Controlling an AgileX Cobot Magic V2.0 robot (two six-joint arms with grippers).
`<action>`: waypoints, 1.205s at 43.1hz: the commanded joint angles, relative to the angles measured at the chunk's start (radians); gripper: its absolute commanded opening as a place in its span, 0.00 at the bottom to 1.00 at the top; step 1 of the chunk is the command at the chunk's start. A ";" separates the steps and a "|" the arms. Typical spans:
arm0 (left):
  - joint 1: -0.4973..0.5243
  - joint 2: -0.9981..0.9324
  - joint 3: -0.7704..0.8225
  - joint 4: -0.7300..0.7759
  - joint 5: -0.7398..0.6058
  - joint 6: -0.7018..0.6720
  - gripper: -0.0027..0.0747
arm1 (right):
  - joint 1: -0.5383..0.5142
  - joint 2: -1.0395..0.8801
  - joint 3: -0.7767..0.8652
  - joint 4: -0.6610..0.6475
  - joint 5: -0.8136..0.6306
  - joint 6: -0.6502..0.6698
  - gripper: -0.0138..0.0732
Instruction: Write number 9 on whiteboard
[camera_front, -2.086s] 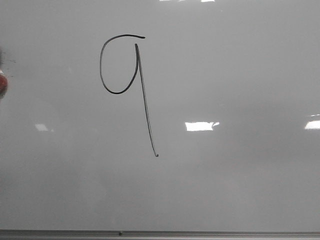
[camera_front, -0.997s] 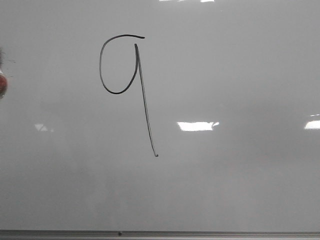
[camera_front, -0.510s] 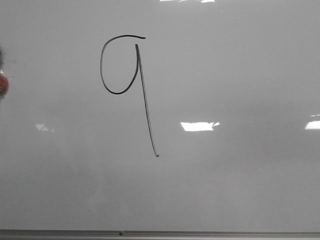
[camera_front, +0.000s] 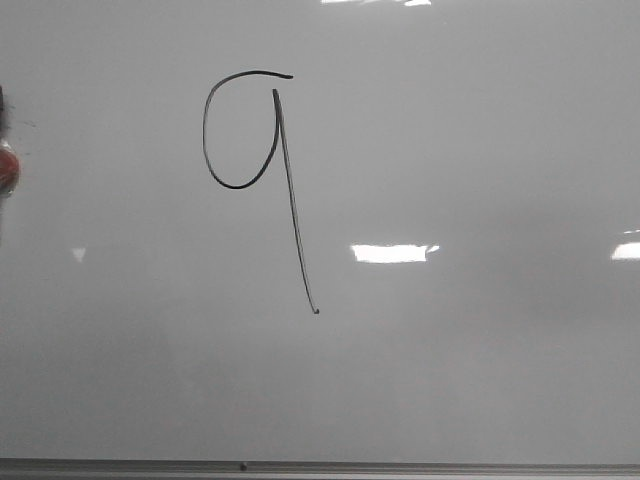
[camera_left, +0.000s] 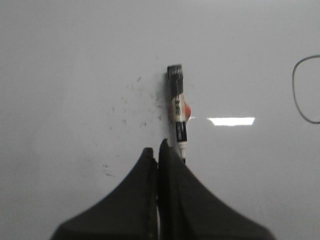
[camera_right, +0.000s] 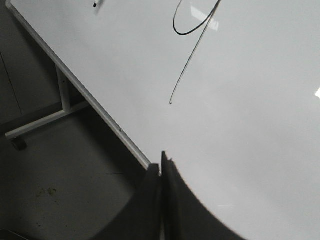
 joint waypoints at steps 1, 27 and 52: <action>0.004 -0.017 0.022 -0.001 -0.110 -0.012 0.01 | -0.007 0.009 -0.025 0.037 -0.045 -0.001 0.09; 0.004 -0.019 0.036 -0.003 -0.108 -0.012 0.01 | -0.007 0.009 -0.025 0.037 -0.043 -0.001 0.09; 0.004 -0.019 0.036 -0.003 -0.108 -0.011 0.01 | -0.007 0.009 -0.025 0.037 -0.043 -0.001 0.09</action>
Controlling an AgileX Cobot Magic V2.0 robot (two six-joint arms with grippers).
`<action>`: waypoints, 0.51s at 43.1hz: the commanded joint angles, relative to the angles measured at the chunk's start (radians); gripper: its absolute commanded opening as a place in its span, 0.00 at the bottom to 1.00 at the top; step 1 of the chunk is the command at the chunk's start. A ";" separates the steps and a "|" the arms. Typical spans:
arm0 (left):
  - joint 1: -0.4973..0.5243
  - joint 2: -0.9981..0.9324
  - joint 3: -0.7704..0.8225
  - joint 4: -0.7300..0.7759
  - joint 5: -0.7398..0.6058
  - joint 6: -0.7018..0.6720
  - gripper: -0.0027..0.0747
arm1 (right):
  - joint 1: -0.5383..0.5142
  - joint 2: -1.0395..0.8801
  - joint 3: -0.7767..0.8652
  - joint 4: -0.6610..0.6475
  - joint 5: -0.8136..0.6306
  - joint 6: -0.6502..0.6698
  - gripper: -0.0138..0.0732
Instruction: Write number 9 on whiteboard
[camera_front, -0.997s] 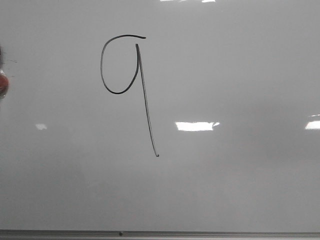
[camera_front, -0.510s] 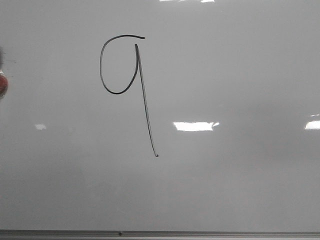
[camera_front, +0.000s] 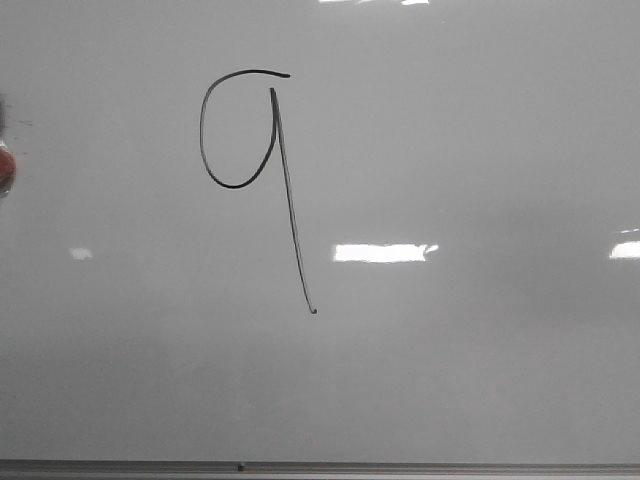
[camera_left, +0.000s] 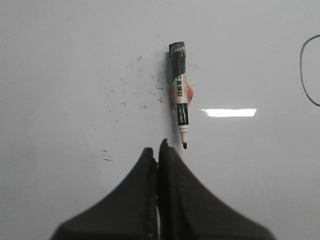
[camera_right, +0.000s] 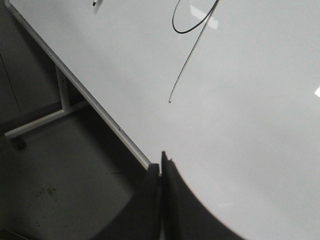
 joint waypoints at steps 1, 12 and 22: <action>0.002 -0.019 0.003 -0.003 -0.088 -0.010 0.01 | -0.007 0.009 -0.025 0.037 -0.043 -0.001 0.09; 0.002 -0.019 0.003 -0.003 -0.088 -0.010 0.01 | -0.007 0.005 -0.015 0.056 -0.217 -0.018 0.09; 0.002 -0.019 0.003 -0.003 -0.088 -0.010 0.01 | -0.007 -0.043 0.099 -0.221 -0.627 0.347 0.09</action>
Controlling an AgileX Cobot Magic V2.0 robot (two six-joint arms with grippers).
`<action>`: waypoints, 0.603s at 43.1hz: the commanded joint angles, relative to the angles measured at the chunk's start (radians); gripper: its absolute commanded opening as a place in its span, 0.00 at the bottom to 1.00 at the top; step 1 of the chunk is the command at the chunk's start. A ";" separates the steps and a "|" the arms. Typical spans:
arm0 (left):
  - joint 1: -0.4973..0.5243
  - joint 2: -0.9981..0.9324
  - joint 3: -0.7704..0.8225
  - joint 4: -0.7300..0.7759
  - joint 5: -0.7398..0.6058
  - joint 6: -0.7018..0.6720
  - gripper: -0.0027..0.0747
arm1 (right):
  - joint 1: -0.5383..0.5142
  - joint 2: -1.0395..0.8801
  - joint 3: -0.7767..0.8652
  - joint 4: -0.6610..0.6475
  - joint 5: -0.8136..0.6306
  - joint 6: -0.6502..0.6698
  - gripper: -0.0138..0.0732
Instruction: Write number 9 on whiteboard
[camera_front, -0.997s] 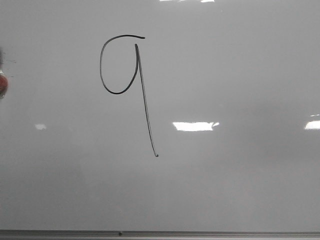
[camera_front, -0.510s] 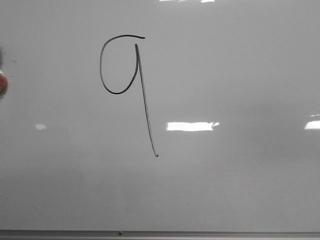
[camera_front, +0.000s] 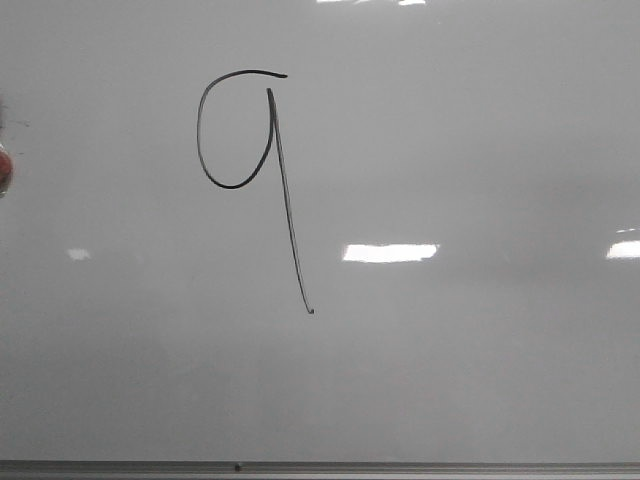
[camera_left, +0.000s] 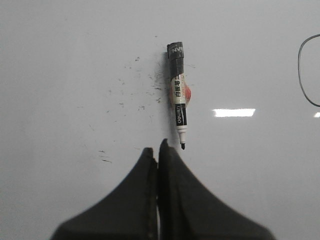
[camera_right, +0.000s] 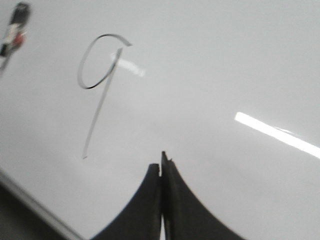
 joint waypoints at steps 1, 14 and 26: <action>0.002 -0.019 0.003 -0.003 -0.088 -0.010 0.01 | -0.007 -0.018 0.026 -0.182 -0.204 0.223 0.09; 0.002 -0.019 0.003 -0.003 -0.088 -0.010 0.01 | -0.095 -0.140 0.214 -0.550 -0.376 0.697 0.09; 0.002 -0.019 0.003 -0.003 -0.088 -0.010 0.01 | -0.195 -0.276 0.331 -0.552 -0.287 0.720 0.09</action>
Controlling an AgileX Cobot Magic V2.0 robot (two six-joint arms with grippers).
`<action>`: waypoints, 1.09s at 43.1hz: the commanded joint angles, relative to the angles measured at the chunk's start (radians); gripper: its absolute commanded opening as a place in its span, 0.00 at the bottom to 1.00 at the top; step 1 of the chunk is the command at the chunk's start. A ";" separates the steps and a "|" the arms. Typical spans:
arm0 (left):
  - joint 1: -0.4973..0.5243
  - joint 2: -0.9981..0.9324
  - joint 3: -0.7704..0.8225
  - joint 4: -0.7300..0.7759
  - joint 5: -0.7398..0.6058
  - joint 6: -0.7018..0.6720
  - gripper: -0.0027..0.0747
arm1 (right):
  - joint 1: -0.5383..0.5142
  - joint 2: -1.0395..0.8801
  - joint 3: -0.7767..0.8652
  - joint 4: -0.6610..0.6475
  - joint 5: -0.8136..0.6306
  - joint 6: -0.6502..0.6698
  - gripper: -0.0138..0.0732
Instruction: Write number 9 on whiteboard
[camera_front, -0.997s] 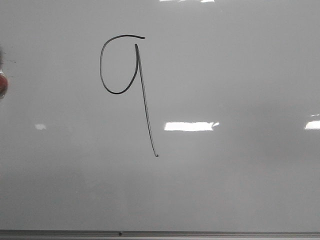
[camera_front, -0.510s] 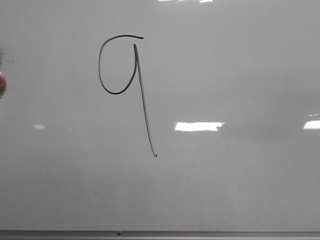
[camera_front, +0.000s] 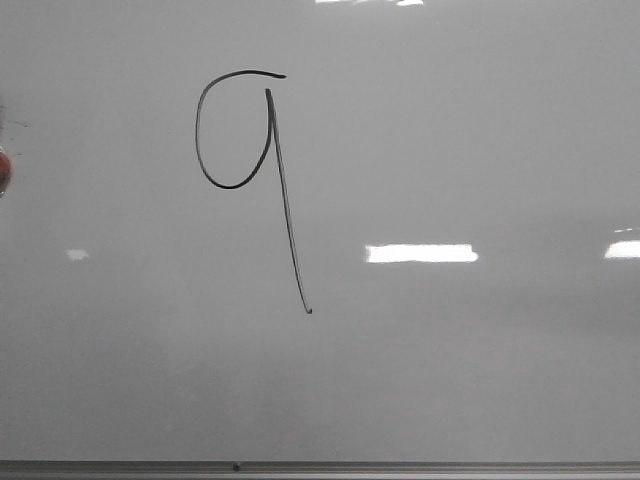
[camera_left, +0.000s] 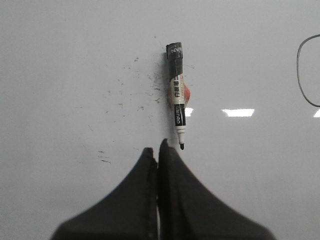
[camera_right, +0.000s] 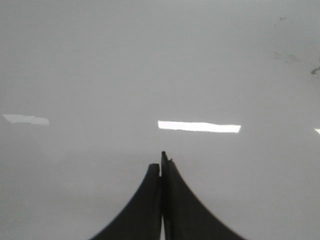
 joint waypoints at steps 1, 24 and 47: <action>0.002 -0.019 0.003 -0.003 -0.088 -0.010 0.01 | -0.029 -0.031 0.016 -0.015 -0.036 0.009 0.09; 0.002 -0.019 0.003 -0.003 -0.088 -0.010 0.01 | -0.031 -0.070 0.031 -0.014 0.046 0.009 0.09; 0.002 -0.019 0.003 -0.003 -0.088 -0.010 0.01 | -0.030 -0.070 0.031 -0.014 0.046 0.009 0.09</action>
